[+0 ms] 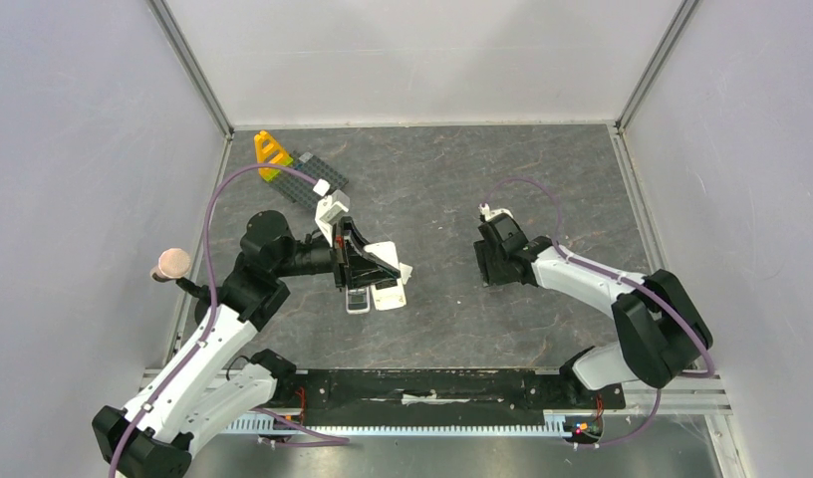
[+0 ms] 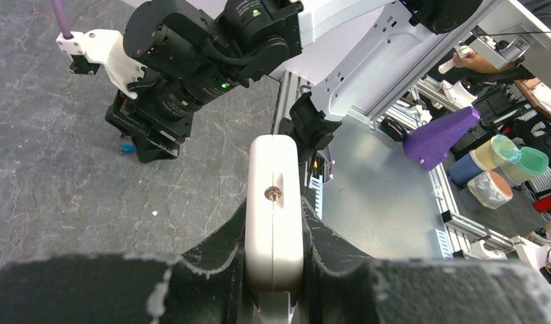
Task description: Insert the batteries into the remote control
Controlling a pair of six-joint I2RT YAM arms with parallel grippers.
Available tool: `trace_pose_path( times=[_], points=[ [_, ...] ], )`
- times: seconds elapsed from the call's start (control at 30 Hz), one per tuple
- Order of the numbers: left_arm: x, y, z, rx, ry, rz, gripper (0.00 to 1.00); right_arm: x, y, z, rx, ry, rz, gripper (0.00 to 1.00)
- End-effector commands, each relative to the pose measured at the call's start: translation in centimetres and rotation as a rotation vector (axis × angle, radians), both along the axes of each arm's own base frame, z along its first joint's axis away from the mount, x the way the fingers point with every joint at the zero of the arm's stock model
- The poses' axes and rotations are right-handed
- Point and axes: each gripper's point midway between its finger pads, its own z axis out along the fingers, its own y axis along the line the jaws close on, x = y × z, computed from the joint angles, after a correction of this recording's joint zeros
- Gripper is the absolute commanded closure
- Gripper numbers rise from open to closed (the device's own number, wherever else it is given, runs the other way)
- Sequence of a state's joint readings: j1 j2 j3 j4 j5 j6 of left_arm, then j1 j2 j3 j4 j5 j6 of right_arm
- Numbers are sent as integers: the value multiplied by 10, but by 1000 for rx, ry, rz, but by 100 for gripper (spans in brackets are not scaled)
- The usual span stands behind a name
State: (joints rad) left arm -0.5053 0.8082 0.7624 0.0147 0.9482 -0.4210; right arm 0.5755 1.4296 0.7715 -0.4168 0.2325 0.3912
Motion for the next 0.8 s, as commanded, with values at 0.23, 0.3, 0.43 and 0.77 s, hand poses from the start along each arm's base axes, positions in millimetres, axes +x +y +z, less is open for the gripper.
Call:
trace_pose_path(
  times=[0.23,0.3,0.43,0.77],
  points=[
    [-6,1,28,-45,-139,-38,98,16,2,-2,16,-11,54,51],
    [-5,1,28,-44,-139,-31,98,17,3,-2,19,-11,59,54],
    [-5,1,28,-42,-138,-25,98,19,2,-4,20,0,72,61],
    [-5,3,27,-37,-132,-8,98,13,4,-18,36,61,100,67]
  ],
)
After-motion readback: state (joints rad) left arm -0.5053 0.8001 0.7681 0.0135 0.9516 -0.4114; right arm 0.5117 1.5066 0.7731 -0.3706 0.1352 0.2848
